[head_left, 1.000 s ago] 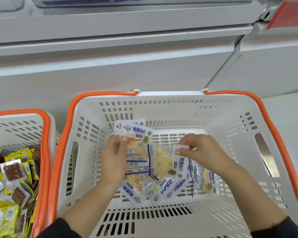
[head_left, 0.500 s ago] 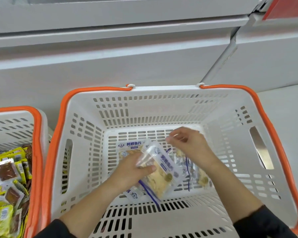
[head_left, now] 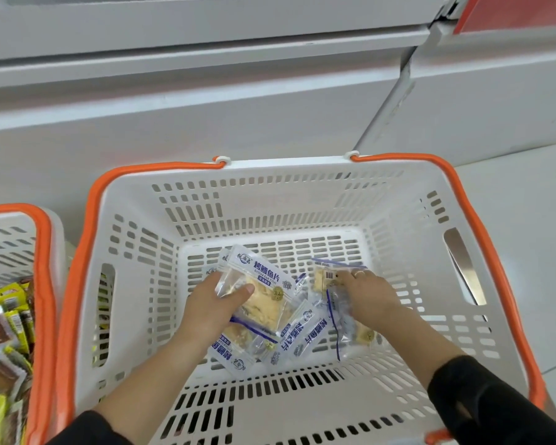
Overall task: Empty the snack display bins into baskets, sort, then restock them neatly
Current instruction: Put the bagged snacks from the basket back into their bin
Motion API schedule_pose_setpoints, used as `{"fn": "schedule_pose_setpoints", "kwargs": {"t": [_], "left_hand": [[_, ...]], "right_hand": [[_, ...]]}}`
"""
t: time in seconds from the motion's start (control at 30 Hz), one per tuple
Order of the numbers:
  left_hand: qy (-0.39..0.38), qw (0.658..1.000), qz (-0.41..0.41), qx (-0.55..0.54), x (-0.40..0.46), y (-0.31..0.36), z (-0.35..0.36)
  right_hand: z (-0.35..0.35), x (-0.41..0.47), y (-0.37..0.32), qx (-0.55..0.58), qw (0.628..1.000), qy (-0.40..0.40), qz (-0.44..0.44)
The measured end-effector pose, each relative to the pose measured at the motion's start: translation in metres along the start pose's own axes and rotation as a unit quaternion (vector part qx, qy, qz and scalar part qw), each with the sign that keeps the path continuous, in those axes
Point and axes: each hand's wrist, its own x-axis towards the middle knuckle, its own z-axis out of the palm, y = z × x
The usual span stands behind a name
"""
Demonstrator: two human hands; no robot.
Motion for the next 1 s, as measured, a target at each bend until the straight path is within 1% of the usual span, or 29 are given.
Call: {"fn": "schedule_pose_setpoints", "kwargs": {"t": [0.03, 0.07, 0.1, 0.13, 0.17, 0.23, 0.27, 0.3, 0.37, 0.4, 0.5, 0.53, 0.6, 0.67, 0.73, 0.77, 0.83, 0.93, 1.0], "left_hand": [[0.0, 1.0, 0.002, -0.001, -0.001, 0.002, 0.0], [0.002, 1.0, -0.001, -0.003, -0.001, 0.002, -0.001], [0.005, 1.0, -0.002, -0.006, 0.0, 0.003, -0.002], [0.008, 1.0, -0.011, -0.02, 0.0, 0.004, -0.003], [0.008, 0.999, -0.019, -0.045, -0.001, 0.006, -0.005], [0.018, 0.997, -0.029, -0.076, -0.003, 0.012, -0.011], [0.027, 0.997, -0.021, -0.071, -0.005, 0.016, -0.015], [0.033, 0.997, -0.011, -0.066, -0.007, 0.021, -0.019], [0.047, 0.997, 0.01, -0.064, -0.019, 0.035, -0.031], [0.056, 0.996, 0.023, -0.061, -0.023, 0.04, -0.037], [0.061, 0.995, 0.038, -0.072, -0.054, 0.072, -0.054], [0.055, 0.994, 0.048, -0.087, -0.068, 0.085, -0.06], [0.035, 0.992, 0.06, -0.106, -0.097, 0.111, -0.069], [0.018, 0.992, 0.083, -0.095, -0.119, 0.129, -0.076], [0.014, 0.99, 0.113, -0.078, -0.137, 0.141, -0.08], [0.011, 0.99, 0.12, -0.079, -0.141, 0.144, -0.082], [-0.011, 0.986, 0.131, -0.1, -0.166, 0.159, -0.085], [-0.075, 0.974, 0.122, -0.177, -0.212, 0.179, -0.093], [-0.096, 0.96, 0.105, -0.241, -0.225, 0.182, -0.1]], "right_hand": [[-0.005, 0.001, -0.001, -0.007, 1.0, 0.016, -0.008], [-0.009, 0.003, 0.0, 0.027, 0.999, 0.017, -0.012], [-0.014, 0.003, 0.003, 0.097, 0.995, 0.007, -0.014], [-0.02, 0.001, 0.006, 0.182, 0.983, -0.011, -0.015], [-0.026, -0.003, 0.009, 0.271, 0.962, -0.015, -0.02], [-0.044, -0.015, 0.012, 0.417, 0.908, 0.008, -0.041], [-0.053, -0.023, 0.013, 0.461, 0.885, 0.022, -0.052], [-0.063, -0.03, 0.012, 0.486, 0.871, 0.035, -0.061], [-0.082, -0.045, 0.011, 0.501, 0.86, 0.049, -0.078], [-0.092, -0.054, 0.009, 0.492, 0.865, 0.052, -0.089], [-0.13, -0.088, -0.003, 0.385, 0.909, 0.086, -0.138], [-0.146, -0.101, -0.009, 0.342, 0.919, 0.11, -0.161], [-0.181, -0.129, -0.021, 0.26, 0.925, 0.178, -0.214], [-0.214, -0.158, -0.037, 0.2, 0.909, 0.258, -0.26], [-0.24, -0.187, -0.057, 0.165, 0.871, 0.355, -0.296], [-0.25, -0.2, -0.068, 0.154, 0.857, 0.388, -0.303], [-0.267, -0.221, -0.087, 0.12, 0.842, 0.423, -0.312], [-0.284, -0.243, -0.11, 0.081, 0.845, 0.426, -0.313], [-0.29, -0.251, -0.119, 0.091, 0.817, 0.475, -0.313]]}}
